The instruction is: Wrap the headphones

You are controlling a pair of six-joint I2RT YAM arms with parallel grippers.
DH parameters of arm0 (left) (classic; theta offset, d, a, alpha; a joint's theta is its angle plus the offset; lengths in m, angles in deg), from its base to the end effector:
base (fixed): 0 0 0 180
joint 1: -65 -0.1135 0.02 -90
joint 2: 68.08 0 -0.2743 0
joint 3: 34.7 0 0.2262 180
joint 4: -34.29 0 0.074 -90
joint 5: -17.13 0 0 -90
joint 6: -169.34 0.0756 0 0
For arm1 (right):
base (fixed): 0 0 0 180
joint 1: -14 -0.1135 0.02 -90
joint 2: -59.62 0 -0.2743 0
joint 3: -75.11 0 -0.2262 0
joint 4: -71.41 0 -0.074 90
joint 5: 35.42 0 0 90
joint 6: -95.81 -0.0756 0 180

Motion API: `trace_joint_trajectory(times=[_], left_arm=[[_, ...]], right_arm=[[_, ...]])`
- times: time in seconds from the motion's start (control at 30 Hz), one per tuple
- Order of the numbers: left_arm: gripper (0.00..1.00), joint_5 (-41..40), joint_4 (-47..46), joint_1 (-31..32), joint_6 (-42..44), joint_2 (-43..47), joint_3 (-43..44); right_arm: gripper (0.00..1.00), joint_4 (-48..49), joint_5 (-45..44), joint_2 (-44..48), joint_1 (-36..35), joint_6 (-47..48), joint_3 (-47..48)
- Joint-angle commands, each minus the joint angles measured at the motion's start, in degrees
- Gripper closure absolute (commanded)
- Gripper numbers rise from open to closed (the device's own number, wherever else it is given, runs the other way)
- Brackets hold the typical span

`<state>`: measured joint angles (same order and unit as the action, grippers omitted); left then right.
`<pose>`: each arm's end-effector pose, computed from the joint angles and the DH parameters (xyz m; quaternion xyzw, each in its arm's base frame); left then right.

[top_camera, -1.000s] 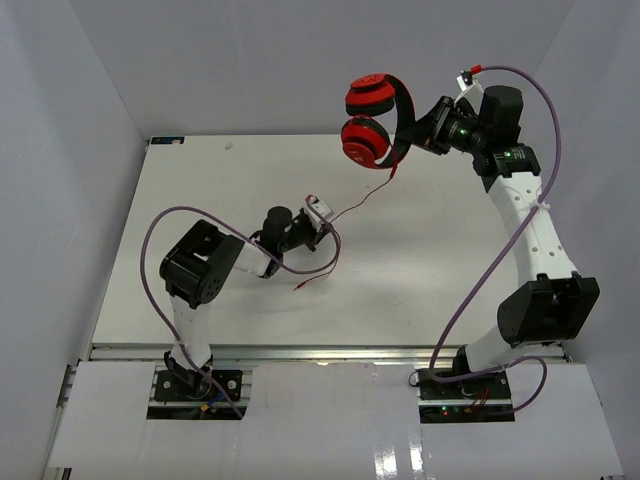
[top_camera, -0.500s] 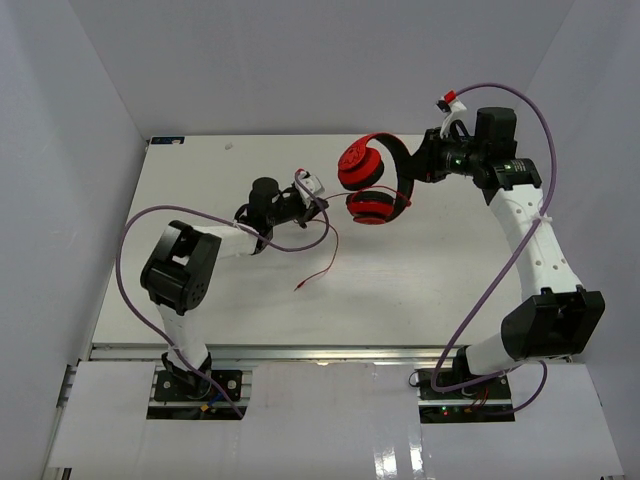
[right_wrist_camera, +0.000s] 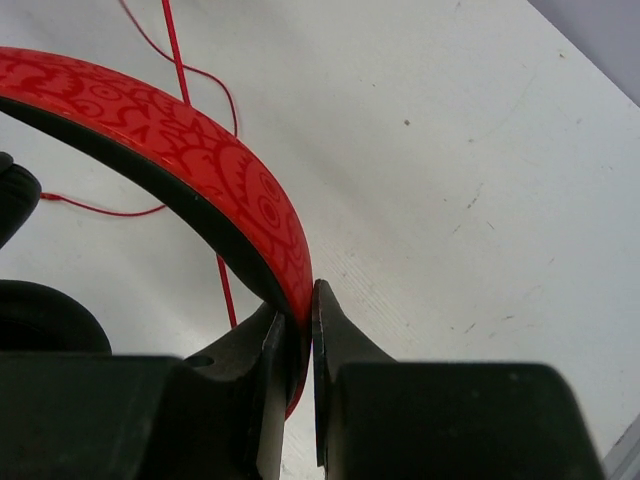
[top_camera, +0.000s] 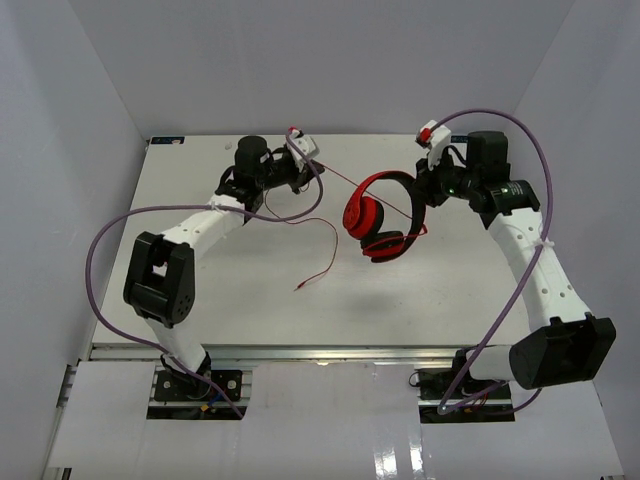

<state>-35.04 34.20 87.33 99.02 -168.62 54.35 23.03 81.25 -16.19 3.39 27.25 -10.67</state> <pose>0.3736 -0.2036 0.3117 0.4541 0.6098 -0.2646 0.5932 0.2788 0.0868 0.3802 -0.3435 0.7780 0.1529 0.5034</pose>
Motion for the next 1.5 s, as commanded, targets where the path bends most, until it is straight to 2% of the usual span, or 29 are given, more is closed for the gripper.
trace_joint_trajectory(times=[0.0, 0.17, 0.27, 0.4, 0.6, 0.9, 1.1, 1.2, 1.27, 1.3, 1.4, 1.47], left_arm=[[0.96, 3.3, 15.2, -0.3, -5.3, -0.1, 12.2], [0.96, 7.8, 25.8, 0.0, -10.8, -1.8, 21.8], [0.96, 12.6, 31.6, 0.0, -14.7, -2.6, 24.5], [0.97, 17.3, 33.2, 0.7, -21.3, -2.0, 23.2], [0.97, 16.6, 36.9, 0.9, -26.9, -0.7, 23.9], [0.97, 20.9, 36.9, 2.4, -44.0, -7.6, 33.8], [0.91, 21.4, 36.8, 6.4, -52.6, -13.0, 40.0], [0.88, 19.3, 36.8, 7.6, -54.0, -14.1, 40.9], [0.8, 17.3, 36.8, 7.8, -54.3, -14.2, 40.8], [0.8, 16.7, 36.7, 7.9, -54.5, -14.4, 40.8], [0.63, 14.0, 36.2, 9.6, -54.8, -15.2, 41.1], [0.59, 12.3, 35.8, 10.6, -54.5, -15.4, 41.3]], right_arm=[[0.92, 4.2, -10.9, 2.8, -5.5, 6.3, -4.9], [0.92, 8.8, -20.0, 2.8, -10.0, 8.0, -8.0], [0.92, 11.4, -25.1, 1.4, -10.9, 4.7, -7.3], [0.92, 15.1, -29.3, -1.9, -10.9, -2.8, -6.6], [0.92, 20.6, -36.8, -6.0, -10.8, -10.9, -5.5], [0.92, 26.7, -45.3, -10.1, -10.7, -18.3, -1.9], [0.92, 29.0, -47.3, -14.1, -10.5, -21.2, 3.1], [0.92, 29.4, -47.4, -15.4, -10.1, -23.2, 5.2], [0.92, 29.6, -47.2, -16.0, -9.7, -23.9, 5.9], [0.92, 29.7, -46.9, -16.1, -9.6, -24.3, 6.2], [0.92, 29.8, -45.7, -16.7, -8.7, -26.6, 8.2], [0.92, 29.8, -44.9, -17.0, -8.3, -27.3, 9.0]])
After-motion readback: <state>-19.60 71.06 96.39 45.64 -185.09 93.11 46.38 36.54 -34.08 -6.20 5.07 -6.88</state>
